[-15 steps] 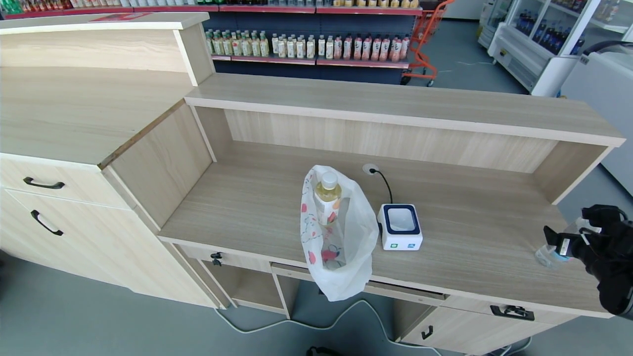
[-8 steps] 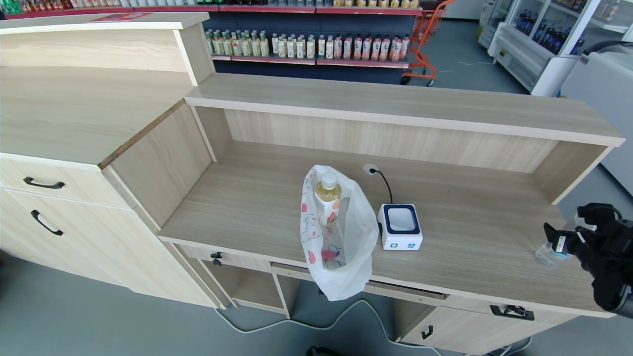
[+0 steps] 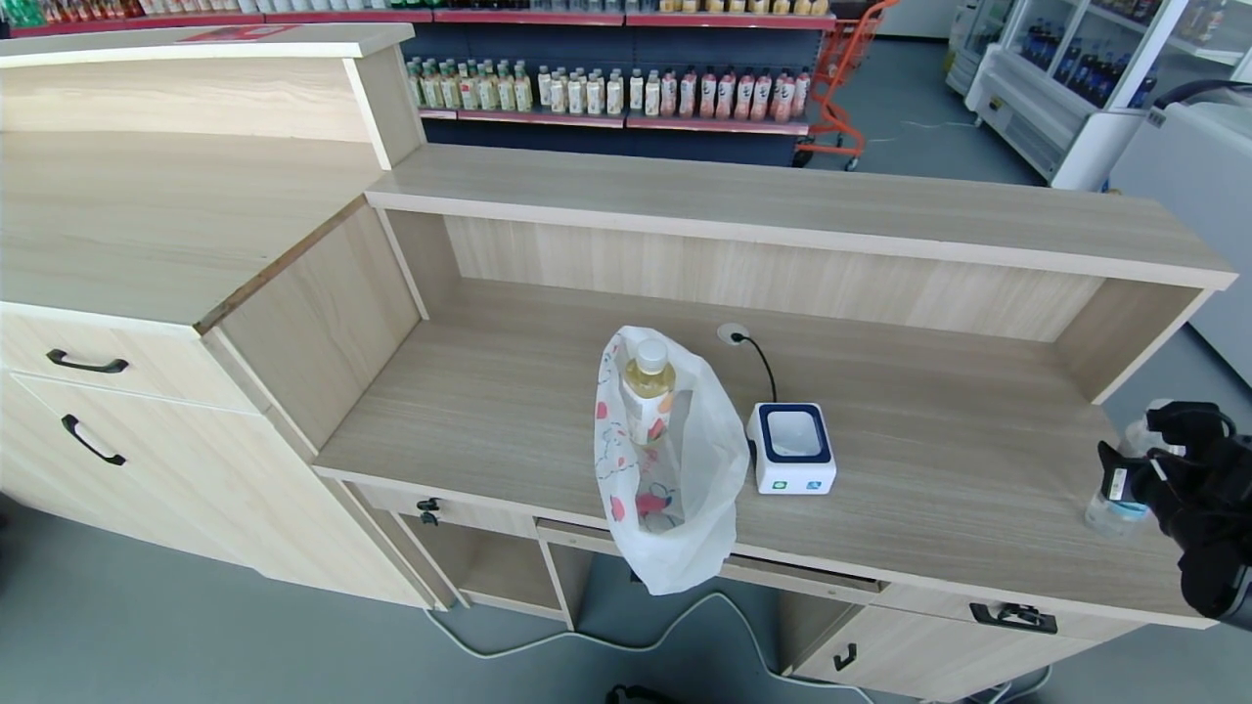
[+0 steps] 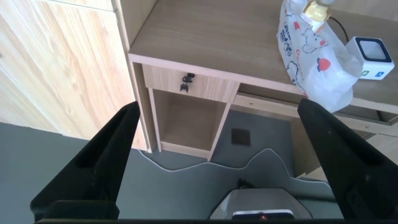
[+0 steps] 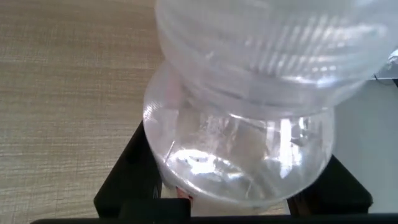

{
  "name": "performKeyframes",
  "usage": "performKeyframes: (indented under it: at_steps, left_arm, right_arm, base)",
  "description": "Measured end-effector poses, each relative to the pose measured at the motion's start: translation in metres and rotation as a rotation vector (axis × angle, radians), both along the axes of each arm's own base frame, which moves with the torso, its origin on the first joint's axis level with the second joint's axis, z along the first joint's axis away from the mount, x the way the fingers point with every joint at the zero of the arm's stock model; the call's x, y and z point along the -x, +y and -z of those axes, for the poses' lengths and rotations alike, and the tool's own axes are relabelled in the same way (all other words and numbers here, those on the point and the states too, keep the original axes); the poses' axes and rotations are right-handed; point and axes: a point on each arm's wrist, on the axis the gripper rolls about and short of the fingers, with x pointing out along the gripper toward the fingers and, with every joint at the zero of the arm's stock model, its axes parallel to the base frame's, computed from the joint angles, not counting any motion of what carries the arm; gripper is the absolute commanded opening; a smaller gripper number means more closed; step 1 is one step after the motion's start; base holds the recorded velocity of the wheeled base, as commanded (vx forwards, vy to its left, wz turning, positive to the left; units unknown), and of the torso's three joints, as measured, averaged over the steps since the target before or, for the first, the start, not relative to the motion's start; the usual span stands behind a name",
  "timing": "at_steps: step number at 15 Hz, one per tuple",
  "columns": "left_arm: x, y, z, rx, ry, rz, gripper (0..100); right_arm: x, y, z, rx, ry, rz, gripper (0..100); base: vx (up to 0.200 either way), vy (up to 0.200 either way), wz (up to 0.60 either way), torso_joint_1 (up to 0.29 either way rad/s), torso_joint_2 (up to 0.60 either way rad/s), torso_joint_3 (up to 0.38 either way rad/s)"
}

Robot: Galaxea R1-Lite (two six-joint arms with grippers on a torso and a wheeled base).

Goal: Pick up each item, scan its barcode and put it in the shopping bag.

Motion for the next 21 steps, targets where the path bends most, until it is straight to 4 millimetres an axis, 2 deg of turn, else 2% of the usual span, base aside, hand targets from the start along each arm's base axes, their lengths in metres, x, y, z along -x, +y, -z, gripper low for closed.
performKeyframes:
  at_steps: [2,4,7,9,11,14,17,19,21]
  left_arm:
    - [0.0,0.0,0.0,0.0,0.0,0.0,100]
    - [0.0,0.0,0.0,0.0,0.0,0.0,100]
    - [0.0,0.0,0.0,0.0,0.0,0.0,100]
    - [0.0,0.0,0.0,0.0,0.0,0.0,100]
    - [0.0,0.0,0.0,0.0,0.0,0.0,100]
    - [0.0,0.0,0.0,0.0,0.0,0.0,100]
    - [0.0,0.0,0.0,0.0,0.0,0.0,100]
    - [0.0,0.0,0.0,0.0,0.0,-0.001,100]
    - [0.0,0.0,0.0,0.0,0.0,0.0,100]
  right_arm:
    - [0.004,-0.001,0.0,0.006,0.009,0.008,0]
    - [0.006,-0.001,-0.011,-0.01,-0.013,0.007,0]
    - [0.016,0.009,-0.048,-0.116,-0.024,-0.021,0]
    - [0.028,0.026,-0.081,-0.221,-0.006,-0.064,0]
    - [0.045,0.057,-0.124,-0.336,-0.002,-0.16,0]
    - [0.089,0.133,-0.191,-0.505,0.016,-0.483,0]
    - [0.141,0.212,-0.235,-0.646,0.118,-0.84,0]
    - [0.179,0.242,-0.263,-0.691,0.167,-1.03,0]
    - [0.208,0.257,-0.287,-0.72,0.167,-1.18,0]
  base:
    - [0.0,0.0,0.0,0.0,0.0,0.0]
    - [0.0,0.0,0.0,0.0,0.0,0.0]
    - [0.0,0.0,0.0,0.0,0.0,0.0]
    - [0.0,0.0,0.0,0.0,0.0,0.0]
    - [0.0,0.0,0.0,0.0,0.0,0.0]
    - [0.0,0.0,0.0,0.0,0.0,0.0]
    - [0.0,0.0,0.0,0.0,0.0,0.0]
    - [0.0,0.0,0.0,0.0,0.0,0.0]
    - [0.0,0.0,0.0,0.0,0.0,0.0]
